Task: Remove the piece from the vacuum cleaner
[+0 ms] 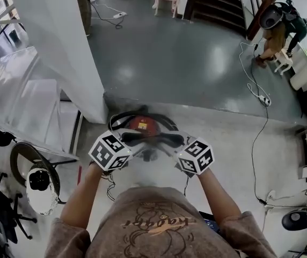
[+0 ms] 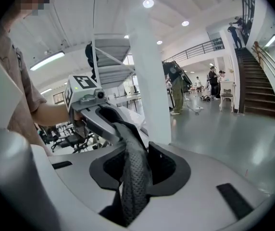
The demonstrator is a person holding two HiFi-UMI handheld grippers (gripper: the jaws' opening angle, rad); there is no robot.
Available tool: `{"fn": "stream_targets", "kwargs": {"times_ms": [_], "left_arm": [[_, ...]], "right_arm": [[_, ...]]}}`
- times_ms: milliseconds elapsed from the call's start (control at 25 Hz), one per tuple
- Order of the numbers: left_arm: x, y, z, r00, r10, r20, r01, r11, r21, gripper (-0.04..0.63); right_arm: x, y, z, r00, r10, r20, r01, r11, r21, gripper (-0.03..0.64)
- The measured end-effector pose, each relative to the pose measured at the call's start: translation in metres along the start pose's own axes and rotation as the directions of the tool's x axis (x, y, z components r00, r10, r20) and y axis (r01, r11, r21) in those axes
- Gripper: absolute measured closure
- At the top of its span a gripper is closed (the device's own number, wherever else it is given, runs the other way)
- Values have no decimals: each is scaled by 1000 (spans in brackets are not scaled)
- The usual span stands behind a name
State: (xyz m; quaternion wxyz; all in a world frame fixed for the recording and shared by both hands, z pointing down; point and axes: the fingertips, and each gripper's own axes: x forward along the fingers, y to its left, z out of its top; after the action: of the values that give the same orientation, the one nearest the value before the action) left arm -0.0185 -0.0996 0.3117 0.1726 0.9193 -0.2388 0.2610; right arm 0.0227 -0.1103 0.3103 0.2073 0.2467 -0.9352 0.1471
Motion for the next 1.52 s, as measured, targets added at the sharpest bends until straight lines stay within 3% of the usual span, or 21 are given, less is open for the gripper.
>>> {"fn": "stream_targets", "kwargs": {"times_ms": [160, 360, 560, 1080, 1520], "left_arm": [[-23, -10, 17, 996, 10, 87, -12, 1000, 21, 502], [-33, -10, 29, 966, 86, 245, -93, 995, 19, 492], [-29, -9, 20, 947, 106, 304, -112, 994, 2, 491], [-4, -13, -24, 949, 90, 303, -68, 994, -82, 491], [-8, -14, -30, 948, 121, 294, -91, 989, -113, 492]], "right_arm": [[-13, 16, 19, 997, -17, 80, 16, 1000, 6, 526], [-20, 21, 28, 978, -77, 195, 74, 997, 26, 528], [-18, 20, 22, 963, -130, 235, 135, 991, -3, 528], [-5, 22, -25, 973, -152, 174, 149, 988, 30, 528], [-2, 29, -29, 972, -162, 171, 155, 986, 54, 534]]}}
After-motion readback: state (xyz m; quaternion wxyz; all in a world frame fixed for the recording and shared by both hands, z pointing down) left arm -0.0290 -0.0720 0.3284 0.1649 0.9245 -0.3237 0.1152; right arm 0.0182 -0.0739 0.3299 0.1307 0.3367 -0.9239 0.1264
